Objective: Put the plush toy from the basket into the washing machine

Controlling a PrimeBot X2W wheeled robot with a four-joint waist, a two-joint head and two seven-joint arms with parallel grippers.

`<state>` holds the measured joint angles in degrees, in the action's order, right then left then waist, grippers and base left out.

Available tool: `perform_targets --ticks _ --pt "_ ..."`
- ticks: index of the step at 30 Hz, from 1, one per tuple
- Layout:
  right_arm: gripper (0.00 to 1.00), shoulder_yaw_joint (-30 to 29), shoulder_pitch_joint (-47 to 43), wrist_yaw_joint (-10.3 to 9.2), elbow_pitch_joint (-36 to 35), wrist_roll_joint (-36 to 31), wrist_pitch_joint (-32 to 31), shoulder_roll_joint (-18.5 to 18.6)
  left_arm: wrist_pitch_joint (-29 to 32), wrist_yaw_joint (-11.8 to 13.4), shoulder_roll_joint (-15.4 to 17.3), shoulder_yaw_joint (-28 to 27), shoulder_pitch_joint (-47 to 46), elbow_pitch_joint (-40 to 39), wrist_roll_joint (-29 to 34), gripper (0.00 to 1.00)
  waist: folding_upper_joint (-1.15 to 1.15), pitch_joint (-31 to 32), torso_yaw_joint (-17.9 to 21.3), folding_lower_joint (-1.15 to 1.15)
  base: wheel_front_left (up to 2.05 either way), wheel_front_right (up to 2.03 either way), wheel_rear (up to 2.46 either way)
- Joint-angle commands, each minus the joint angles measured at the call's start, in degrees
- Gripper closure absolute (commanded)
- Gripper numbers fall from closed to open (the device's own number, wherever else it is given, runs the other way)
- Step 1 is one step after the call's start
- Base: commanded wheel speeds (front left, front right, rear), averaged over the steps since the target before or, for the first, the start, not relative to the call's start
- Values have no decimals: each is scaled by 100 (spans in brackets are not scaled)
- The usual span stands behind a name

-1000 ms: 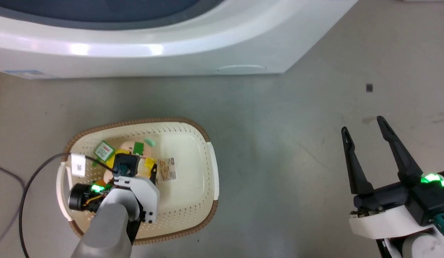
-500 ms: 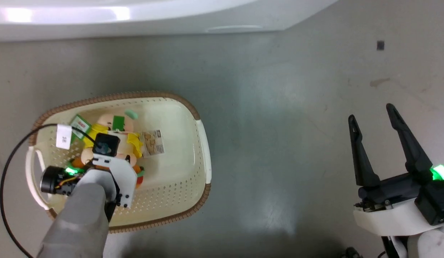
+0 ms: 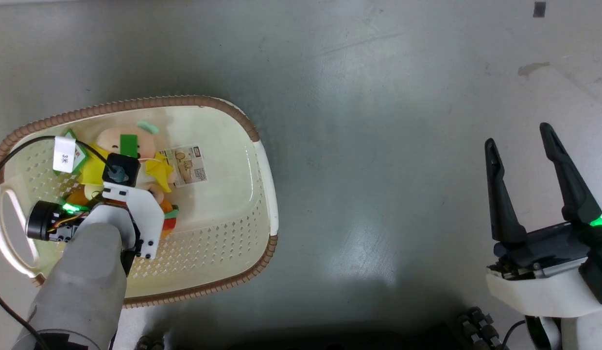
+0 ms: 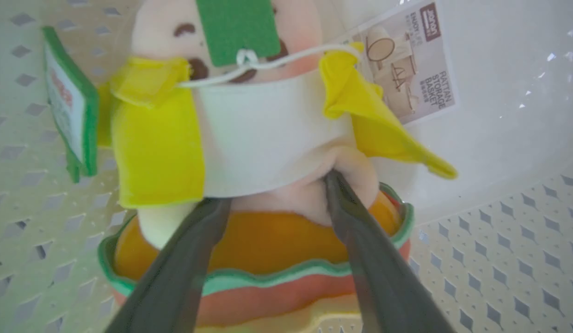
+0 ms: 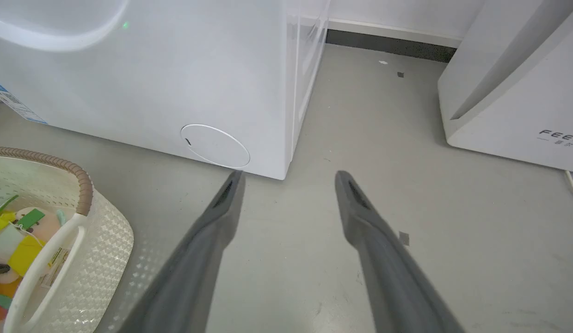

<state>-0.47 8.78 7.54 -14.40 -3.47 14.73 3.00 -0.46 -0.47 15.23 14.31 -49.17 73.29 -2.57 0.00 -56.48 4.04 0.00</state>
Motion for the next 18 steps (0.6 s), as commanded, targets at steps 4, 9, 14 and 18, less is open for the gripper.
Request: perform_targets --ticks 4,9,14,18 --pt "0 -52 104 -5 -68 41 27 -13 77 53 54 61 -26 66 -37 0 0 -73 21 0 0 0 0" --pt "0 -49 139 -5 -174 21 27 -13 43 54 105 73 -52 66 -125 0 0 -212 48 0 0 0 0" --pt "0 -20 191 -5 -281 8 27 -13 3 37 148 77 -160 66 -189 0 0 -356 105 0 0 0 0" --pt "0 -10 199 -5 -319 -5 27 -13 -10 28 144 92 -224 67 -219 0 0 -417 112 0 0 0 0"
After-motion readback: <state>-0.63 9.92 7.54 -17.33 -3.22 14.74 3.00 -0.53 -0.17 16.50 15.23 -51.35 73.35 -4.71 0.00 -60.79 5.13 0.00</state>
